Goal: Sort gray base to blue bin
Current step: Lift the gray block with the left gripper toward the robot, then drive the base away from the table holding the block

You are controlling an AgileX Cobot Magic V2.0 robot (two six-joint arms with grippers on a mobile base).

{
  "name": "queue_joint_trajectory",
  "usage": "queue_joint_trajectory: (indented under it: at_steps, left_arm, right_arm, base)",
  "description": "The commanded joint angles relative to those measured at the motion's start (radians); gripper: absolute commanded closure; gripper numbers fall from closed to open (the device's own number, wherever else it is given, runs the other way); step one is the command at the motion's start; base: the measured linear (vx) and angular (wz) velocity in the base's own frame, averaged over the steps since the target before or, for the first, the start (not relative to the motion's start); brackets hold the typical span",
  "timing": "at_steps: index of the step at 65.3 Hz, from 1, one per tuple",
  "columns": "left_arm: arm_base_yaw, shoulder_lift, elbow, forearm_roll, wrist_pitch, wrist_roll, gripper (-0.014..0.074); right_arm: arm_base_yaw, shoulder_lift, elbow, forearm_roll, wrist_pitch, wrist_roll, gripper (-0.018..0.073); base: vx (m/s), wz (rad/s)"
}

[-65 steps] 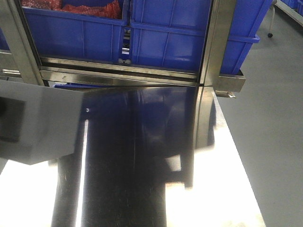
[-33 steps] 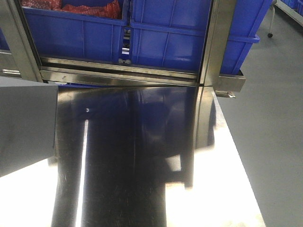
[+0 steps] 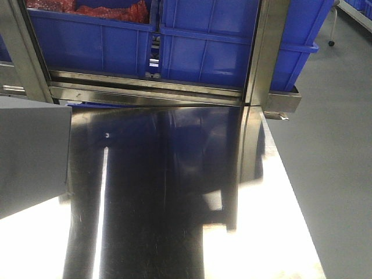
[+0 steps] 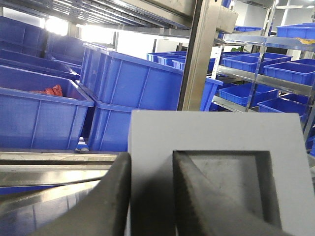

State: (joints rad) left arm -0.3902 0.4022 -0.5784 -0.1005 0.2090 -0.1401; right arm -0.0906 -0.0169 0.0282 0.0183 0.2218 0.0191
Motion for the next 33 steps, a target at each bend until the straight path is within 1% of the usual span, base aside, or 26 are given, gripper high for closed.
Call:
queue_joint_trajectory:
  at_steps: [1,22,33]
  left_arm:
    - [-0.004,0.005,-0.031,-0.006,-0.104,-0.004,0.0603]
    - [-0.004,0.005,-0.031,-0.006,-0.104,-0.004,0.0603]
    - [-0.004,0.005,-0.031,-0.006,-0.104,-0.004,0.0603]
  right_arm:
    - [0.000,-0.002,0.002,-0.006,-0.074,-0.007,0.0564]
    - [0.000,-0.002,0.002,-0.006,-0.074,-0.007,0.0564]
    - [0.000,-0.002,0.002,-0.006,-0.074,-0.007,0.0564]
  base:
    - [0.00,0.00]
    - [0.00,-0.01]
    - [-0.05,-0.28]
